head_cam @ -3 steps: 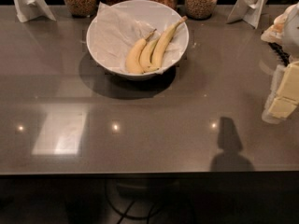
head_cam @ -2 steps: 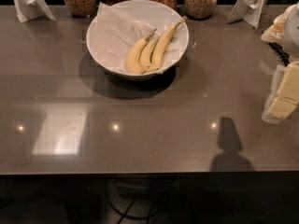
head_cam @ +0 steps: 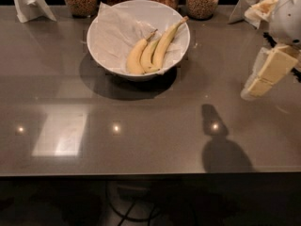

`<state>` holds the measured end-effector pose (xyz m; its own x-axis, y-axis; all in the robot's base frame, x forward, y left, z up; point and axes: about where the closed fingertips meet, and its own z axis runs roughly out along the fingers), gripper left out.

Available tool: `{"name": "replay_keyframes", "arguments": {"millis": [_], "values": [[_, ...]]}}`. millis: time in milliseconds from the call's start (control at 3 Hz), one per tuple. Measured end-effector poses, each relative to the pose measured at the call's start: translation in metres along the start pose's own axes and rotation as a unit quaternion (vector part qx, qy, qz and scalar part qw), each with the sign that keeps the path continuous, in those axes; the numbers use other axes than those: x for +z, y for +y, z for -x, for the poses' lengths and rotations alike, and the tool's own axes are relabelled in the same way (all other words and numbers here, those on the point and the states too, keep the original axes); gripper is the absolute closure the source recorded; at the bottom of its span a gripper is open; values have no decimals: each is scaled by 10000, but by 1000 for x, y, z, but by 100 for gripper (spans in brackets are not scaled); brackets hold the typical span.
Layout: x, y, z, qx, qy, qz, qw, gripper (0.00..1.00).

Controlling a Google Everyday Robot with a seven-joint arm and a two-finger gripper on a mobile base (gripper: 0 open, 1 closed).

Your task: Pick banana from white bowl

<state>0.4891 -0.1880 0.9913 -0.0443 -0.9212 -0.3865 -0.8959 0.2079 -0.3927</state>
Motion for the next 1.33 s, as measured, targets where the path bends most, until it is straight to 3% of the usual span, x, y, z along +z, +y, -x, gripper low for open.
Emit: {"name": "replay_keyframes", "arguments": {"millis": [333,667,1000,1333], "values": [[16,-27,24,-294,-683,-226,9970,0],[43,-62,52,-761,-1097,-315,9905,0],[63,-87,77,-1085,-1341,-344,9844,0],[64,-89,78,-1101,-1357,-355,9840,0]]}}
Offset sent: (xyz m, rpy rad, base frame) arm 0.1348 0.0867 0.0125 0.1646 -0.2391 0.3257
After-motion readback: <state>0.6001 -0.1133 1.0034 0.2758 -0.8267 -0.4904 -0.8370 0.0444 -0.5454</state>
